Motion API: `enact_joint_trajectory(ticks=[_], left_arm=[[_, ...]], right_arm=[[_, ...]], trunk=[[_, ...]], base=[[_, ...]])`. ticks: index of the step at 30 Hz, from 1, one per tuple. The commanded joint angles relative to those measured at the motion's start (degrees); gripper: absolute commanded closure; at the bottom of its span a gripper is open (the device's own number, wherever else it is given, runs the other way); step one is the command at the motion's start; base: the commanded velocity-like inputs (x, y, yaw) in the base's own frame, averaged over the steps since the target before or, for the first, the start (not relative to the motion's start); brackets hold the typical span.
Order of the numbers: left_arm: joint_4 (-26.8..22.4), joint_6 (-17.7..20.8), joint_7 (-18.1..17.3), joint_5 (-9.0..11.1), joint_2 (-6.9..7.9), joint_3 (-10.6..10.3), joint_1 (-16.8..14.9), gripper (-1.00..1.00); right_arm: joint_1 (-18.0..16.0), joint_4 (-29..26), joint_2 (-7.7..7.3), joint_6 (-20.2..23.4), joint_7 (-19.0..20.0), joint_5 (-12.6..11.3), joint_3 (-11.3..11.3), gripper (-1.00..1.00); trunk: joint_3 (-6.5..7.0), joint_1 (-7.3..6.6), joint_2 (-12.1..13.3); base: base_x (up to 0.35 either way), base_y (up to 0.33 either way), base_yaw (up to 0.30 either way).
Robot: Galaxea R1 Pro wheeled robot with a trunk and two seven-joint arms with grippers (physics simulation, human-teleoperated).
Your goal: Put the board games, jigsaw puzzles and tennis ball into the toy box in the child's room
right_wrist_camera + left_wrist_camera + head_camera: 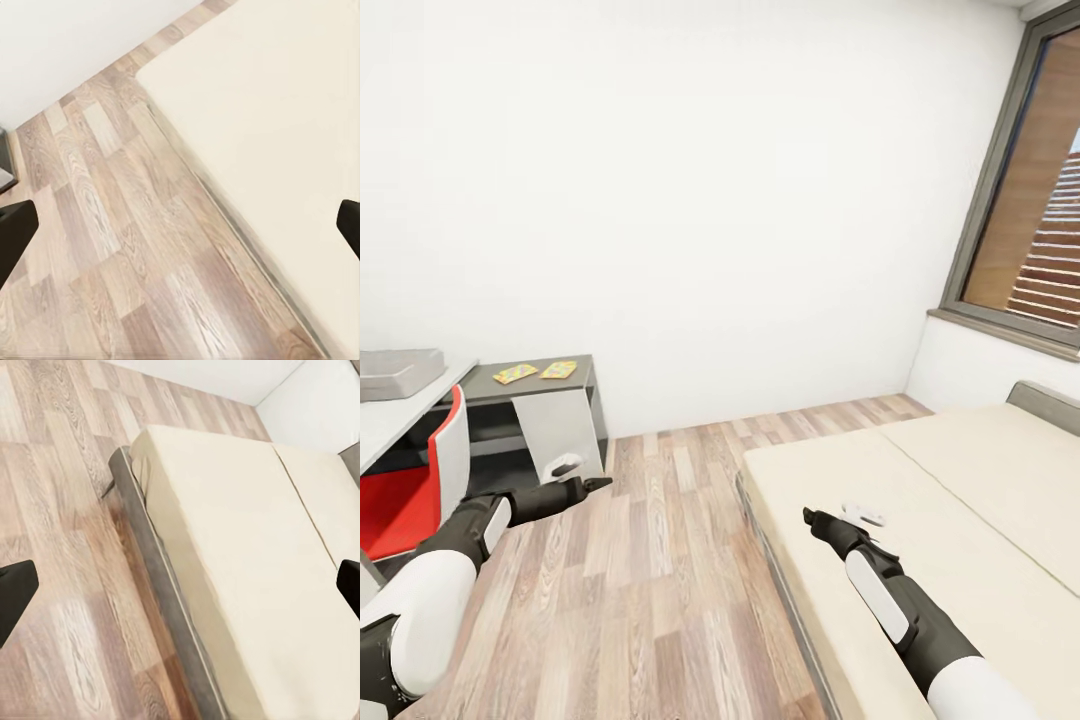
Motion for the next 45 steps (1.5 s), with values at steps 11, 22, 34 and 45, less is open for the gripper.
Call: enact_joint_trajectory(ticks=[11, 22, 34, 45], left_arm=[[-0.04, 0.31, -0.40, -0.45, -0.09, 0.47, -0.07, -1.00], [-0.04, 0.33, -0.43, -0.51, -0.10, 0.51, -0.07, -1.00], [-0.04, 0.37, -0.43, -0.38, -0.09, 0.48, -0.07, -1.00], [-0.04, 0.38, -0.54, -0.34, -0.09, 0.53, -0.07, -1.00]], right_arm=[[0.01, -0.24, -0.07, 0.13, -0.51, -0.43, 0.31, -1.00], [-0.02, -0.24, -0.02, 0.14, -0.51, -0.43, 0.42, -1.00], [-0.03, -0.24, -0.01, 0.13, -0.51, -0.43, 0.42, -1.00], [-0.01, -0.24, 0.00, 0.13, -0.51, -0.43, 0.42, -1.00]], trunk=[[-0.14, 0.04, -0.14], [-0.14, 0.04, -0.14], [-0.14, 0.04, -0.14], [-0.14, 0.04, -0.14]], base=[[-0.011, -0.011, 0.055], [-0.080, -0.064, 0.211], [-0.015, -0.019, 0.055], [-0.027, -0.108, 0.170]])
